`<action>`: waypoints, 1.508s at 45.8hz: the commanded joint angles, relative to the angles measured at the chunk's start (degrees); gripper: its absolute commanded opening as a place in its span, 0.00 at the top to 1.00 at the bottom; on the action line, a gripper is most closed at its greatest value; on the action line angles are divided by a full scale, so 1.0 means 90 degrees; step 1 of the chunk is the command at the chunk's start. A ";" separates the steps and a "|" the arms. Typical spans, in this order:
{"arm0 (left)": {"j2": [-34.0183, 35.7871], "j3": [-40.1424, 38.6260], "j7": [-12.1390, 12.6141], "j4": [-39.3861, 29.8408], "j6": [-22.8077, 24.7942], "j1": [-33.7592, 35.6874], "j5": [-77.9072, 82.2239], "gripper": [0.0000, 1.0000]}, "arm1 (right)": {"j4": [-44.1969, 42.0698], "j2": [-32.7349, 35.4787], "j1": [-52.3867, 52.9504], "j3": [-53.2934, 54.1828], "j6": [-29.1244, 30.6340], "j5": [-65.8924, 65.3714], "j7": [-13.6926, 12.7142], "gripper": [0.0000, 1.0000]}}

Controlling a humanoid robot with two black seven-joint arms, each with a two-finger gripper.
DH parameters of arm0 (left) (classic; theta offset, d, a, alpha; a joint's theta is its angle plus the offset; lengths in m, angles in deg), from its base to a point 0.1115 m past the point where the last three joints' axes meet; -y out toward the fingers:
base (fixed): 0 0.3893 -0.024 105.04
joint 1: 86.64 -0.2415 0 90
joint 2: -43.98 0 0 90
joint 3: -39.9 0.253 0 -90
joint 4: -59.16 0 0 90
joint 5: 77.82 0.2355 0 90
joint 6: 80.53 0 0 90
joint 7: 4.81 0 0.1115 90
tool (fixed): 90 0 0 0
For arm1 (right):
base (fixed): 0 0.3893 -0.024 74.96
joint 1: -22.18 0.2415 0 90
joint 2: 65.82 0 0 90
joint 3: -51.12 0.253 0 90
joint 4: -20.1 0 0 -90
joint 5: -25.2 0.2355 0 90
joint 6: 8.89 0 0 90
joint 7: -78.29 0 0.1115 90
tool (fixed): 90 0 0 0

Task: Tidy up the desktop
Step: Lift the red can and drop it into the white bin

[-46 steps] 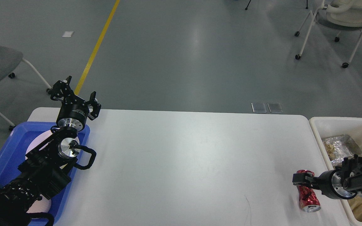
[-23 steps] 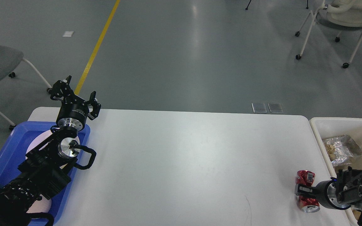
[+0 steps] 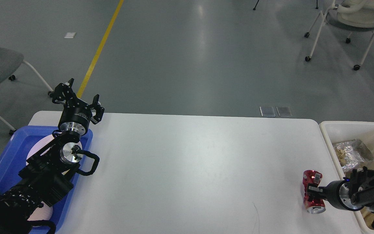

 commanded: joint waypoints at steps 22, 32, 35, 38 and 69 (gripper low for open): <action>0.0002 0.0000 0.0000 0.0000 -0.0001 0.0000 0.0000 0.03 | 0.2125 0.0652 0.6490 -0.0208 0.4339 0.0044 0.0082 1.00; 0.0002 0.0000 0.0000 0.0000 -0.0001 0.0000 0.0000 0.03 | -0.0156 0.0867 0.4169 -0.0882 0.3440 0.0005 0.0092 1.00; 0.0002 0.0000 0.0000 0.0000 -0.0001 0.0000 0.0000 0.03 | -0.1621 0.0887 0.2919 -0.0873 0.3235 0.0063 0.0092 1.00; 0.0002 0.0000 0.0000 0.0000 -0.0001 0.0000 0.0000 0.03 | -0.2686 0.0887 0.1942 -0.0766 0.3060 0.0083 0.0092 1.00; -0.0008 0.0000 0.0000 0.0000 -0.0001 0.0000 0.0000 0.03 | -0.7983 -0.0256 -0.3872 0.0562 0.1741 0.3032 -0.0592 0.00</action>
